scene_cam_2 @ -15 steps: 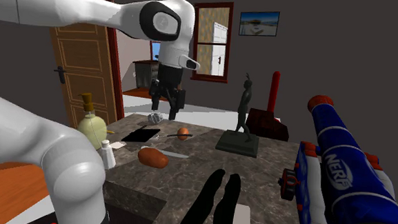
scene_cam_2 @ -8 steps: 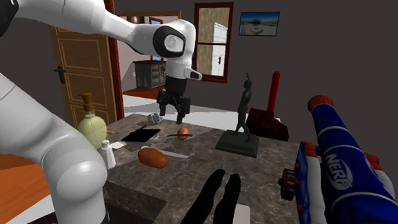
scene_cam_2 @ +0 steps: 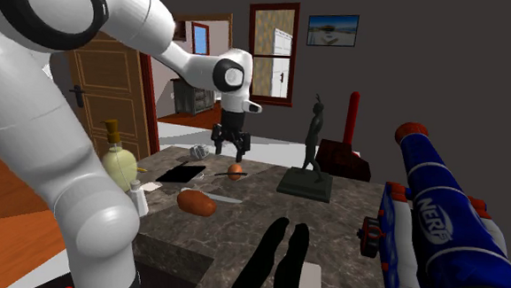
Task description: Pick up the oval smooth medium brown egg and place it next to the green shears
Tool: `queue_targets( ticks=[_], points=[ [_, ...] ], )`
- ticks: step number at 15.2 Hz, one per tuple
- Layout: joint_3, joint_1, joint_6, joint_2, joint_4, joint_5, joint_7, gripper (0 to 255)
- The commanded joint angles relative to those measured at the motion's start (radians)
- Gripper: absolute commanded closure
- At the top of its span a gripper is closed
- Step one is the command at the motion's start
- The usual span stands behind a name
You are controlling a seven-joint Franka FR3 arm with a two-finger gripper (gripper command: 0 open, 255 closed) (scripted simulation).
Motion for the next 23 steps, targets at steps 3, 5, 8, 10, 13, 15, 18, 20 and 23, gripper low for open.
queue_targets(
  ticks=[3,5,8,10,13,15,18,20,23],
  points=[
    [0.039,0.015,0.082,0.135,0.067,-0.028,0.037,0],
    [0.056,0.023,0.115,0.209,0.112,-0.05,0.06,0],
    [0.076,0.039,0.156,0.321,0.189,-0.09,0.096,0],
    [0.086,0.052,0.176,0.396,0.246,-0.121,0.121,0],
    [0.089,0.062,0.199,0.449,0.276,-0.143,0.138,0],
    [0.088,0.063,0.224,0.46,0.261,-0.147,0.14,0],
    [0.087,0.064,0.262,0.478,0.241,-0.154,0.145,0],
    [0.086,0.065,0.282,0.488,0.231,-0.158,0.147,0],
    [0.086,0.065,0.282,0.488,0.231,-0.158,0.147,0]
  ],
)
